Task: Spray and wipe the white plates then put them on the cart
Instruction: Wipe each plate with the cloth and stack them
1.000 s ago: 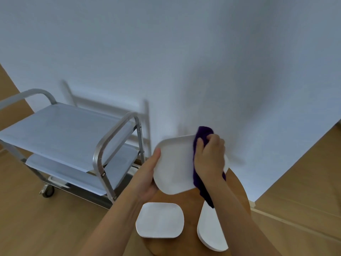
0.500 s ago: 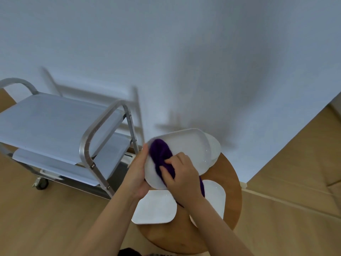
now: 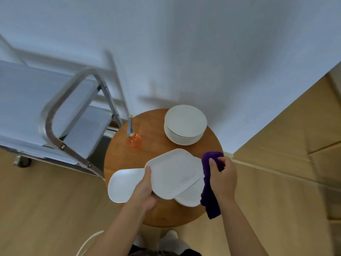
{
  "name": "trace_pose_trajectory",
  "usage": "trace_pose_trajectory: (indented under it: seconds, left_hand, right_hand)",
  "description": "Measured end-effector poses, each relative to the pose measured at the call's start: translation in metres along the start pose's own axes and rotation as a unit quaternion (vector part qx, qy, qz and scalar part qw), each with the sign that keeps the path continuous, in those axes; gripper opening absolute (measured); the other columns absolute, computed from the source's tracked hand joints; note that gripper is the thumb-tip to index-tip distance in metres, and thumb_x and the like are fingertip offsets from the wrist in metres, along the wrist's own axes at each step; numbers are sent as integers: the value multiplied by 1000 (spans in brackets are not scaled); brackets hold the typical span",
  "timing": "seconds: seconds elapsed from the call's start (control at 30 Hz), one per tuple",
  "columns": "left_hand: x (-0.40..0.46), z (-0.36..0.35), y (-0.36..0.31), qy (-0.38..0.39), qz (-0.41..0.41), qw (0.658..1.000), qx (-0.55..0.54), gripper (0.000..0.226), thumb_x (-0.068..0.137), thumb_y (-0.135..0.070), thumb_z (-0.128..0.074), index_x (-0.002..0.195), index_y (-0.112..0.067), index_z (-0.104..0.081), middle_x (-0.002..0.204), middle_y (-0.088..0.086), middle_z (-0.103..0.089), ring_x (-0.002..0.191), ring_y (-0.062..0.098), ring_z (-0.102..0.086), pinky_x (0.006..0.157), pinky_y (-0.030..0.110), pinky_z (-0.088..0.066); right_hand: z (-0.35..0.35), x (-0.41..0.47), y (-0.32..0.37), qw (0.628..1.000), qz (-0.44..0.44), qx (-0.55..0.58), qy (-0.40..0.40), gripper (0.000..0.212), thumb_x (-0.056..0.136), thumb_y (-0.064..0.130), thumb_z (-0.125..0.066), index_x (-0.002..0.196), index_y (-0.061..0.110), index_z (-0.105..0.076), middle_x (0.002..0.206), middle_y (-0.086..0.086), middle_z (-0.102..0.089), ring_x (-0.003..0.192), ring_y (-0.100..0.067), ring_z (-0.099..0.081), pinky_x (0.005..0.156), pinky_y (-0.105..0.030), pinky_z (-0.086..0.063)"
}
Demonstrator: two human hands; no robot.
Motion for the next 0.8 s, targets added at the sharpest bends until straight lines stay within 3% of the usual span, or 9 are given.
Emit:
trace_pose_trajectory:
  seconds: [0.1, 0.23, 0.37, 0.6, 0.7, 0.8]
  left_hand:
    - [22, -3, 29, -77, 13, 996, -34, 34, 87, -39, -62, 115, -19, -59, 105, 10, -71, 98, 33, -68, 71, 52, -57]
    - [50, -3, 65, -134, 71, 983, -100, 35, 93, -15, -59, 126, -16, -47, 116, 15, -59, 108, 37, -57, 80, 56, -54]
    - [71, -4, 93, -163, 120, 976, -84, 33, 94, -14, -57, 124, -15, -45, 114, 14, -57, 107, 36, -55, 90, 57, -50]
    - [91, -4, 119, -213, 118, 969, 24, 39, 95, -18, -56, 131, -11, -43, 115, 11, -52, 104, 32, -52, 96, 51, -47]
    - [97, -1, 121, -246, 140, 947, 154, 39, 98, -29, -52, 131, -9, -44, 113, 11, -51, 98, 30, -52, 88, 44, -52]
    - [102, 6, 123, -257, 193, 911, 260, 32, 98, -33, -50, 117, -7, -48, 106, 14, -56, 87, 28, -57, 79, 40, -55]
  right_hand:
    - [6, -1, -23, 999, -34, -3, 12, 16, 89, 30, -59, 102, 21, -55, 98, 5, -58, 90, -13, -56, 76, -29, -46]
    - [14, 2, -38, 999, -26, -9, 32, 12, 89, 29, -61, 98, 27, -54, 91, 15, -57, 86, -6, -56, 66, -19, -42]
    - [20, 12, -46, 999, -20, -24, 41, 11, 88, 30, -62, 93, 32, -52, 90, 18, -56, 85, -4, -55, 66, -17, -40]
    - [18, 16, -55, 998, -37, -37, 39, 11, 89, 30, -61, 97, 29, -54, 91, 14, -58, 87, -10, -58, 73, -33, -54]
    - [9, 13, -53, 996, -23, -57, 67, 14, 89, 31, -61, 98, 32, -51, 92, 18, -55, 87, -6, -56, 68, -18, -47]
    - [-4, 13, -52, 991, -16, -78, 106, 14, 90, 31, -60, 100, 33, -50, 93, 20, -54, 86, -1, -54, 64, -9, -39]
Point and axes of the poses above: each hand's wrist, its own x-axis towards the middle knuckle, its own z-axis out of the back of the hand, y = z × x, the point moved 4 cm from there along x, towards the middle knuckle
